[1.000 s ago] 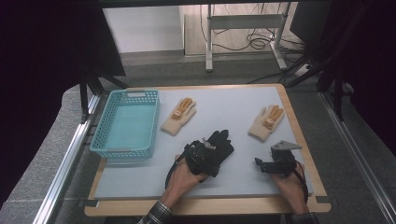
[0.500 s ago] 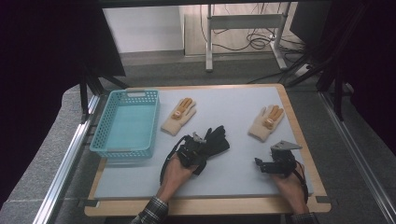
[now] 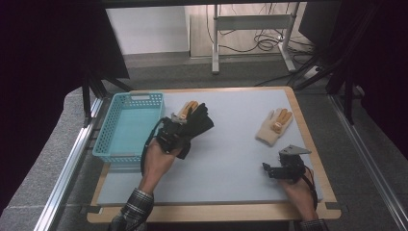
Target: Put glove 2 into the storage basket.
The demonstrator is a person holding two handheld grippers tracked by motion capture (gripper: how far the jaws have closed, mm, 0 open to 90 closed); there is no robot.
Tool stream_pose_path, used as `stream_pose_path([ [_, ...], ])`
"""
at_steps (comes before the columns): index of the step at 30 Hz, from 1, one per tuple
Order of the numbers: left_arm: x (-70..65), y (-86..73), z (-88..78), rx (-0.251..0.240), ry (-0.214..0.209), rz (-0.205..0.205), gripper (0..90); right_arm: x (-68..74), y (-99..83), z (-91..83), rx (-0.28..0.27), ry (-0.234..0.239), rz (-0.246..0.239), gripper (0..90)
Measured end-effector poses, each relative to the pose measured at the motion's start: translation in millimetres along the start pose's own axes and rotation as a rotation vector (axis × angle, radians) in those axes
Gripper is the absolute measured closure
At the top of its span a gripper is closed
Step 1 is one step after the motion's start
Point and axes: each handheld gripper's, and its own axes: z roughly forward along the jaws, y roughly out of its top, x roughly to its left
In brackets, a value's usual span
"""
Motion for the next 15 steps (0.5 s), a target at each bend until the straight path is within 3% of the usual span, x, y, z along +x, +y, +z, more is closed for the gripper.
stream_pose_path([
  [2,19.6,0.2,-6.6,-0.008,0.021,-0.049,65.4,-0.1,0.0,0.0,-0.001,0.0,-0.001,17.6],
  [8,66.1,-6.9,-20.7,0.001,0.112,-0.142,64.6,0.0,0.0,0.1,-0.001,0.001,0.0,17.6],
  [15,117.7,-21.1,-31.1,0.026,0.19,-0.254,63.9,0.0,0.0,0.0,0.0,0.0,0.0,17.6],
])
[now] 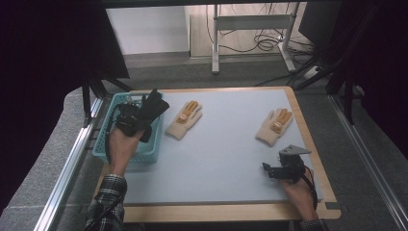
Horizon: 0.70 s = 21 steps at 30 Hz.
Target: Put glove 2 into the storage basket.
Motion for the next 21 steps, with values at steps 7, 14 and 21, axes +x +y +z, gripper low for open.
stream_pose_path([
  [7,38.1,-6.1,12.9,0.079,0.071,-0.068,63.1,-0.1,0.0,0.1,-0.001,0.0,0.0,17.6],
  [14,66.0,-18.9,36.2,0.188,0.133,-0.136,62.4,-0.1,0.0,0.1,-0.001,0.0,0.0,17.6],
  [21,83.2,-24.2,51.9,0.287,0.187,-0.185,60.4,0.0,0.0,0.1,-0.002,0.0,0.0,17.6],
])
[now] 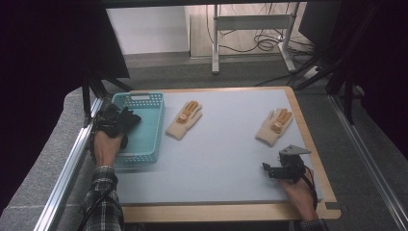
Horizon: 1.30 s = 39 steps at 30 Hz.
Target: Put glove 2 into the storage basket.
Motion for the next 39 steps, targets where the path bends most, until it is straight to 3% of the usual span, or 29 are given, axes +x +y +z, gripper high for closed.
stream_pose_path([
  [5,2.7,6.6,4.3,0.057,0.036,0.026,53.5,0.0,0.0,0.0,0.0,0.0,0.0,17.6],
  [7,2.5,8.4,5.7,0.072,0.044,0.035,43.0,0.0,0.0,0.0,0.0,0.0,0.0,17.6],
  [12,-3.1,10.6,5.4,0.109,-0.007,0.06,17.4,-0.2,-0.1,-0.1,0.0,0.0,-0.002,17.6],
  [14,-6.8,11.3,0.7,0.109,0.006,0.083,10.1,-0.2,-0.1,-0.1,0.0,0.0,-0.003,17.5],
  [16,-6.4,11.6,-6.0,0.086,-0.005,0.082,6.7,-0.2,-0.1,-0.1,0.0,0.0,-0.003,17.6],
  [19,-1.1,10.9,-19.0,0.032,-0.062,0.07,4.6,-0.1,-0.1,-0.1,0.0,0.0,-0.001,17.5],
  [26,-3.3,7.9,-39.6,-0.068,-0.159,0.083,7.5,0.0,-0.1,-0.1,0.0,0.0,-0.001,17.6],
  [33,-30.9,6.4,-52.3,-0.164,-0.249,0.155,11.5,0.0,-0.1,-0.1,0.0,-0.001,-0.001,17.5],
  [39,-59.9,0.1,-66.1,-0.247,-0.326,0.26,9.1,0.0,-0.1,-0.1,0.0,-0.001,-0.001,17.5],
])
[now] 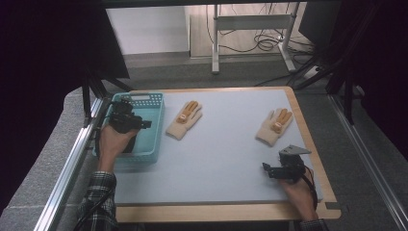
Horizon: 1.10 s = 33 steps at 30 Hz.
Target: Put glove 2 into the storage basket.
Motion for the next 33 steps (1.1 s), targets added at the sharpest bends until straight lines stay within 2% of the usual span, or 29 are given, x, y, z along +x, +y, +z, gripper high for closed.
stream_pose_path([
  [6,-29.5,-0.4,-4.3,-0.063,-0.053,0.082,5.6,-0.1,0.0,0.0,0.0,0.0,0.0,17.6],
  [11,-50.9,-6.6,-6.8,-0.104,-0.109,0.117,3.6,-0.1,0.0,0.0,0.0,0.0,0.0,17.6],
  [14,-67.8,-14.2,-8.4,-0.126,-0.142,0.15,2.8,0.0,0.0,0.0,0.0,0.0,0.0,17.6],
  [25,-126.2,-48.8,-9.8,-0.214,-0.208,0.289,1.3,0.1,0.0,0.1,0.0,-0.001,0.001,17.5],
  [29,-143.5,-66.0,0.5,-0.204,-0.224,0.323,0.9,0.0,0.0,0.0,0.0,-0.001,-0.001,17.5],
  [33,-154.5,-82.2,15.3,-0.176,-0.203,0.357,0.5,0.1,0.1,0.1,0.001,0.004,-0.003,16.3],
])
